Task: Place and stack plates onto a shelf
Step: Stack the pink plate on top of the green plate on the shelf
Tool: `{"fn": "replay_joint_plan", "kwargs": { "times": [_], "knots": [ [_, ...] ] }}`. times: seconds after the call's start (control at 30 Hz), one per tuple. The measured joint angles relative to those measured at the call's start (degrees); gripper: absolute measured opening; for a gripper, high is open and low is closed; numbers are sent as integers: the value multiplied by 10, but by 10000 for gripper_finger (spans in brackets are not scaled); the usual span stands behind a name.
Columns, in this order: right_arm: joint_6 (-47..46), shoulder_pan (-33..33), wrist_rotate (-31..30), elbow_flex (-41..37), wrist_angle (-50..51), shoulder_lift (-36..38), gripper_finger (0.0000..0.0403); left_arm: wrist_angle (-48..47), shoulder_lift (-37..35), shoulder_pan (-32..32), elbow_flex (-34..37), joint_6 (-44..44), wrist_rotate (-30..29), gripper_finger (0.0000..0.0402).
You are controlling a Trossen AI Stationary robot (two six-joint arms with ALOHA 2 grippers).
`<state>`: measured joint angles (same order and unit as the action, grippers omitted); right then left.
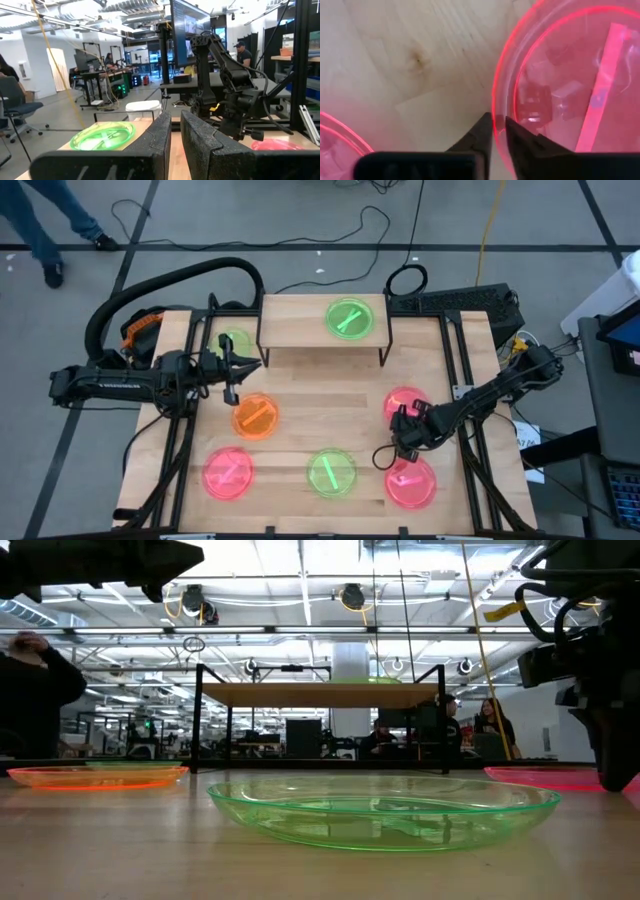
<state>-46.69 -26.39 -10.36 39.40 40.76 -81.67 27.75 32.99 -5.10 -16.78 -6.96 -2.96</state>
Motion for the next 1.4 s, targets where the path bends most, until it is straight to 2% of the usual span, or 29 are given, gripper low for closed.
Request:
{"fn": "replay_joint_plan", "kwargs": {
  "times": [0.07, 0.33, 0.5, 0.67, 1.07, 1.27, 1.4],
  "knots": [
    [13, 0, -1, 0, -3, 0, 7, 0, 0, 0, 0, 0, 0, 49],
    [28, 0, -2, 13, 0, 5, 1, 0, 0, 0, 0, 2, 0, 49],
    [46, 0, -4, 44, 4, 27, 0, 0, 0, 0, 0, 7, 0, 49],
    [100, 0, -39, 90, 3, 56, 0, 0, 0, 0, 0, 7, 0, 49],
    [298, 2, -169, 219, -8, 122, 0, 0, 0, 0, 0, 13, 0, 49],
    [491, 27, -281, 263, -92, 132, 0, 0, 0, 0, 0, 13, 0, 49],
    [613, 90, -311, 268, -138, 125, 0, 0, 0, 0, 0, 13, 0, 49]
  ]
}}
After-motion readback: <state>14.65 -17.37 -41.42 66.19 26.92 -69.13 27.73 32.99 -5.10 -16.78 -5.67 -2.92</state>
